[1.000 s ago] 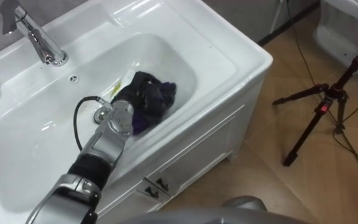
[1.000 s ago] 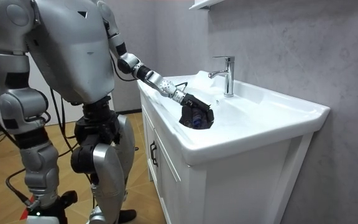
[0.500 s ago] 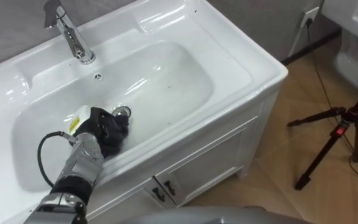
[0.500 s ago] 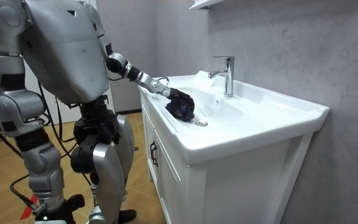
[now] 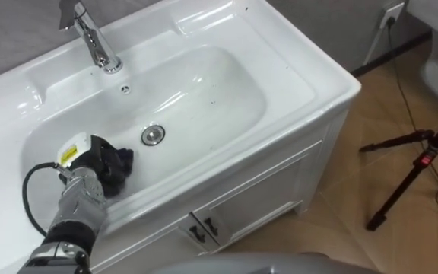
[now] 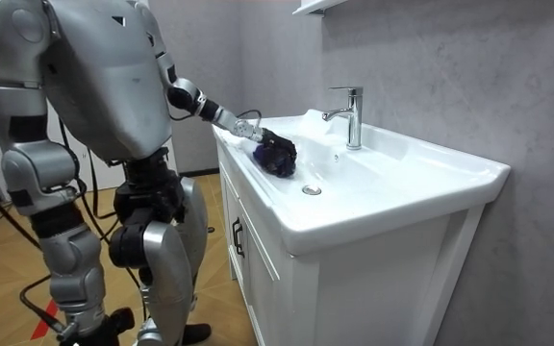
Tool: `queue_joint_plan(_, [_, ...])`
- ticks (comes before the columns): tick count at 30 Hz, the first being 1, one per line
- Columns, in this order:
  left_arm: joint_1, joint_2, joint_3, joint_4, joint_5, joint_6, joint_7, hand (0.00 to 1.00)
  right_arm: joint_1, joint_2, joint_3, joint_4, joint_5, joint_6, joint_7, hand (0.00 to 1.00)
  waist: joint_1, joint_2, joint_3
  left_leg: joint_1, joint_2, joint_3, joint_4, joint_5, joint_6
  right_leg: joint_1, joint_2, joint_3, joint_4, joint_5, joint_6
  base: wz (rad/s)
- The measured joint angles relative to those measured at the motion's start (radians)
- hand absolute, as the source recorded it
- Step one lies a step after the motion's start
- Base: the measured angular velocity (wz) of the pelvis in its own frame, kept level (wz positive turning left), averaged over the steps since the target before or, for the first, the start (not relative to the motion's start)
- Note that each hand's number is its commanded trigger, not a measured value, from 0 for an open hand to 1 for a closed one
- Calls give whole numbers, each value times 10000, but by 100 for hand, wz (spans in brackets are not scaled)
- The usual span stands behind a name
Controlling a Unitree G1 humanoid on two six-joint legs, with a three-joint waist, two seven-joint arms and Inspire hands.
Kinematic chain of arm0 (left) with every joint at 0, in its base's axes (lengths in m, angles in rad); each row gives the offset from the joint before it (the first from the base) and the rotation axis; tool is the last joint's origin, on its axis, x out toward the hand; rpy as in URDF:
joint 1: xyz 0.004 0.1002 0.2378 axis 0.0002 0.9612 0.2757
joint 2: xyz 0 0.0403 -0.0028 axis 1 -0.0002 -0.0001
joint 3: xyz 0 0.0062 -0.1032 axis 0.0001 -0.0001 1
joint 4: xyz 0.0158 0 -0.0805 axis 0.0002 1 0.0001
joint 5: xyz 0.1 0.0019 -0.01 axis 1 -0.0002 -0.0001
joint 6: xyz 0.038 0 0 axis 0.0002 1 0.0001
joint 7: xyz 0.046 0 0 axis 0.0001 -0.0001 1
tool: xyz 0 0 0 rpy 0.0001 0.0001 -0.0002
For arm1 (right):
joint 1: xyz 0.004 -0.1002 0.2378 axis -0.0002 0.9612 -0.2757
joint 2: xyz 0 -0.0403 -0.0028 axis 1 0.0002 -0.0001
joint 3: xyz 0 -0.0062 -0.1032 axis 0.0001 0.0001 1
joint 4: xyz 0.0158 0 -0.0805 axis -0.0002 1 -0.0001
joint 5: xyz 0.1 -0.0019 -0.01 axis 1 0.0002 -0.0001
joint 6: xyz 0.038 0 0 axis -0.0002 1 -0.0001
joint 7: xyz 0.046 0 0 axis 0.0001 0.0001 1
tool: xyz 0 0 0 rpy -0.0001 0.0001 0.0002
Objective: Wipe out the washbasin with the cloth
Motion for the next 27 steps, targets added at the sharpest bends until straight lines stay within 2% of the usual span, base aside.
queue_joint_plan(2, [-1,311,-1,-146,88,83,39,100,-7,-88,-43,-3,25,-32,-20,0,2,73,2,-139,-29,-280,-1,0,0,-17,-39,-245,-7,10,-1,25])
queue_joint_plan(5, [4,471,-3,-309,54,101,112,100,-92,-163,-41,23,62,-176,-38,0,10,111,34,-176,-30,-352,-9,0,0,4,-56,-420,-21,9,-1,22])
queue_joint_plan(9, [41,479,-11,-781,-23,115,144,100,-417,-229,66,154,99,-468,-85,0,174,39,132,-233,-20,-462,-8,0,0,-1,-73,-510,-56,-9,-21,8])
queue_joint_plan(12, [48,478,-12,-1103,-538,79,197,100,-477,-232,215,152,118,-555,-254,0,233,-44,166,-355,-23,-518,40,0,0,-42,-75,-646,-141,-15,-22,15])
queue_joint_plan(16, [31,477,-14,-1181,-1210,15,527,100,-580,-185,404,211,183,-560,-363,0,234,-46,155,-529,-49,-731,156,1,1,-64,-76,-834,-201,-11,-14,12])
queue_joint_plan(19, [45,475,-13,-1669,-1366,-10,616,100,-584,-178,735,198,474,-586,-419,0,324,-17,130,-601,-52,-778,163,1,1,-65,-71,-950,-192,-9,-18,11])
queue_joint_plan(20, [53,467,-13,-1838,-1393,-15,660,100,-584,-170,754,203,550,-617,-458,0,375,-51,144,-608,-51,-785,163,1,1,-65,-67,-956,-201,-8,-19,7])
queue_joint_plan(23, [68,404,-13,-2820,-1475,-107,936,100,-616,-144,773,209,838,-836,-561,0,543,-180,177,-663,-65,-904,176,1,0,-47,-69,-1082,-220,-7,-20,13])
queue_joint_plan(27, [274,365,-13,-3374,-1454,-347,1431,100,-733,-56,947,204,1106,-1201,-727,0,545,-307,149,-687,-79,-1026,179,1,0,-2,-77,-1186,-239,-8,-20,9])
